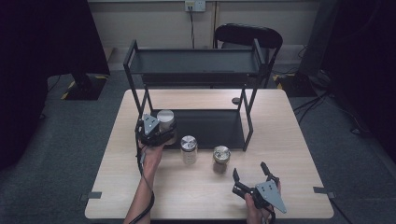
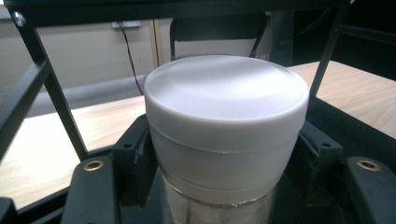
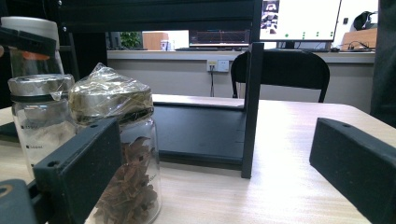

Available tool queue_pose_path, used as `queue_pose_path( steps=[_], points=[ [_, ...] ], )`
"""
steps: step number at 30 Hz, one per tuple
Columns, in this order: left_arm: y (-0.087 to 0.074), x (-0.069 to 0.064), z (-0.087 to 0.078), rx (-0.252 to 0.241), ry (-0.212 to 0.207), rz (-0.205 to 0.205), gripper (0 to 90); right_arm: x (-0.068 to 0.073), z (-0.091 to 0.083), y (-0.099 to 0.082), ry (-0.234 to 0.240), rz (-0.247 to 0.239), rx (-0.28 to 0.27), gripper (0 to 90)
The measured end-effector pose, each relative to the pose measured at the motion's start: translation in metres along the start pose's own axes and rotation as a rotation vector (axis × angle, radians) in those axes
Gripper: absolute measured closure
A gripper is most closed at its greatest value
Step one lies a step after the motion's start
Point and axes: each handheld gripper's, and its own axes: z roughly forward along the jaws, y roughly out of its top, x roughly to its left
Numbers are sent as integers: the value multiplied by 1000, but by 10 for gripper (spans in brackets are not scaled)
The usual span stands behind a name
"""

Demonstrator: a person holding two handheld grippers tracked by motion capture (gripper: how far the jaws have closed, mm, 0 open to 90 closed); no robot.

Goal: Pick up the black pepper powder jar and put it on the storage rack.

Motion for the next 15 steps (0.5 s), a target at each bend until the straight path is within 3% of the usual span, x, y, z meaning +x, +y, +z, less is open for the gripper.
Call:
queue_pose_path(
  steps=[15],
  points=[
    [-4,1,5,34,2,-7,339,0,0,0,0,0,0,15]
  ],
)
